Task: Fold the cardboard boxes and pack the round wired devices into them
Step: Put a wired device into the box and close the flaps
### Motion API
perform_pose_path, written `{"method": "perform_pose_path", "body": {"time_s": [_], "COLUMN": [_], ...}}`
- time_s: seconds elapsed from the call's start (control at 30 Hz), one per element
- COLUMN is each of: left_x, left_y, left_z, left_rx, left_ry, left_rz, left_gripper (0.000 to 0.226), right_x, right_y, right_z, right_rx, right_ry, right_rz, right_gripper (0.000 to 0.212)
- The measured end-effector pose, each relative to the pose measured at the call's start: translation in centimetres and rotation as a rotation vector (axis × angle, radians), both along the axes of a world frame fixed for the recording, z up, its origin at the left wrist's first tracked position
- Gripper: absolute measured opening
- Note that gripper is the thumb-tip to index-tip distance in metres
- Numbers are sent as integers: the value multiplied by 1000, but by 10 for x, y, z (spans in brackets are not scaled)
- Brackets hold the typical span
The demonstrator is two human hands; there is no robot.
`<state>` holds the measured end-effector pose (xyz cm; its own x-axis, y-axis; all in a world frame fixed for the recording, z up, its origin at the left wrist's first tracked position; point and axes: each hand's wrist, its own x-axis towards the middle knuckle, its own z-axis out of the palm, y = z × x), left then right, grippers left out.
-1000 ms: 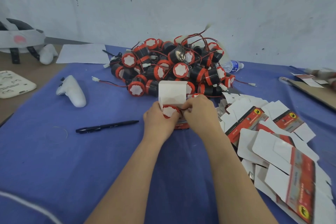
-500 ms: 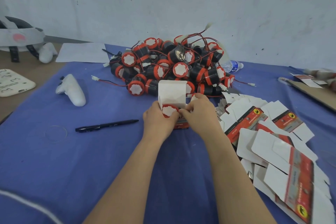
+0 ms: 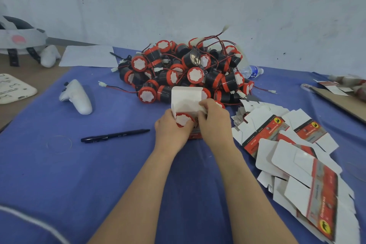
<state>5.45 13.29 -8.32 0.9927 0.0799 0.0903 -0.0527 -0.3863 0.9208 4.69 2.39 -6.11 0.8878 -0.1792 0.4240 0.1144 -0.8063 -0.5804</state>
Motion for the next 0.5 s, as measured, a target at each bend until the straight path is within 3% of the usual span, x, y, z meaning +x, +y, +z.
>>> {"method": "perform_pose_path", "body": {"time_s": [0.37, 0.5], "left_x": [-3, -3], "left_y": [-3, -5], "left_z": [-1, 0], "left_rx": [8, 18], "left_ry": [-14, 5], "left_rz": [33, 67], "left_gripper": [51, 53], "right_x": [3, 4], "right_y": [6, 2], "right_z": [-10, -5], "right_rx": [-67, -54], "right_ry": [-115, 2], "right_rz": [-98, -53], "right_gripper": [14, 17]}}
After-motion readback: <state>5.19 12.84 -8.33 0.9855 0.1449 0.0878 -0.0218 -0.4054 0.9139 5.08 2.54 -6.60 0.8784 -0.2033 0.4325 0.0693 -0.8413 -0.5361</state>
